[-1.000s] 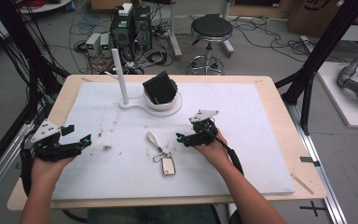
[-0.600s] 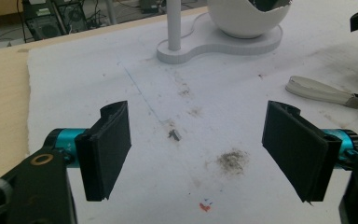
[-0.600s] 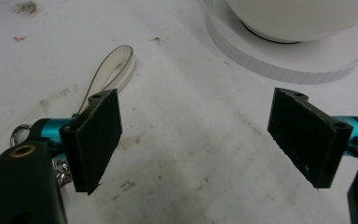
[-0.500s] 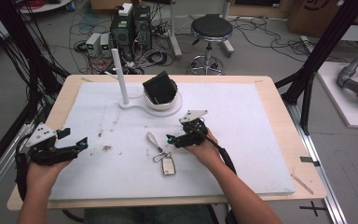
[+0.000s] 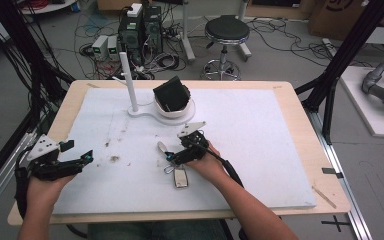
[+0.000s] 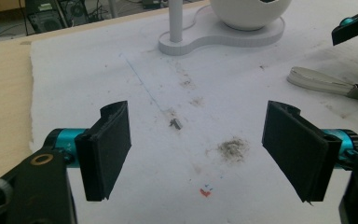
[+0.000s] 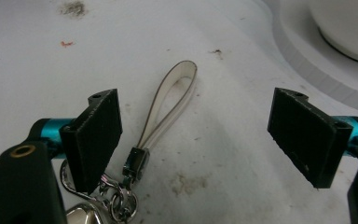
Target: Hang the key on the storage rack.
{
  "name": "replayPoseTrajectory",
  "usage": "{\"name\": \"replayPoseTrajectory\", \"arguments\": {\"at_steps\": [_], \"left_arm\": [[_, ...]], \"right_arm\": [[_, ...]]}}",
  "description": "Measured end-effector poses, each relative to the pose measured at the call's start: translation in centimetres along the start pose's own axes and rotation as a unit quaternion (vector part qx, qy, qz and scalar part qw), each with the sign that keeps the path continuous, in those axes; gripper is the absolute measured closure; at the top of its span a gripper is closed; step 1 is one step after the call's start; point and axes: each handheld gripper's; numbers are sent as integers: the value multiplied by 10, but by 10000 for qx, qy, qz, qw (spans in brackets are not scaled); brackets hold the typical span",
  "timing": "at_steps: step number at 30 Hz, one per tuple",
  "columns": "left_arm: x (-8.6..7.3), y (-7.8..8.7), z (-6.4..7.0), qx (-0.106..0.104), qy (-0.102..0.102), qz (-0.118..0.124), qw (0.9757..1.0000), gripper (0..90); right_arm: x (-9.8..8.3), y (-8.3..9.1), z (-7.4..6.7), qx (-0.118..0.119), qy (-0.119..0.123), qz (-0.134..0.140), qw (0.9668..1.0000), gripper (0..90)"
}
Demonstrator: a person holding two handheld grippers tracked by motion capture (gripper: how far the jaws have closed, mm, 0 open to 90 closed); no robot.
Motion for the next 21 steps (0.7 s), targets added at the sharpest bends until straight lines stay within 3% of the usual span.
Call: {"name": "replayPoseTrajectory", "arguments": {"at_steps": [5,8,9,21], "left_arm": [[-2,2,-1,24,-1,-21,10000,237],[-2,3,-1,29,-3,-27,10000,237],[-2,3,-1,26,5,-28,10000,237],[-2,4,-1,28,8,-9,10000,237]], "right_arm": [[-2,-12,-4,125,89,-280,9995,186],[-3,-18,-7,209,173,-558,9981,334],[-4,-20,-7,207,212,-631,9976,332],[-5,-11,-5,351,243,-772,9961,581]]}}
Point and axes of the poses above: each handheld gripper's, and its own axes: y roughly backward along the jaws, x roughly out of its top, z roughly to its right, and after that the axes turned 6 degrees about y, right-handed
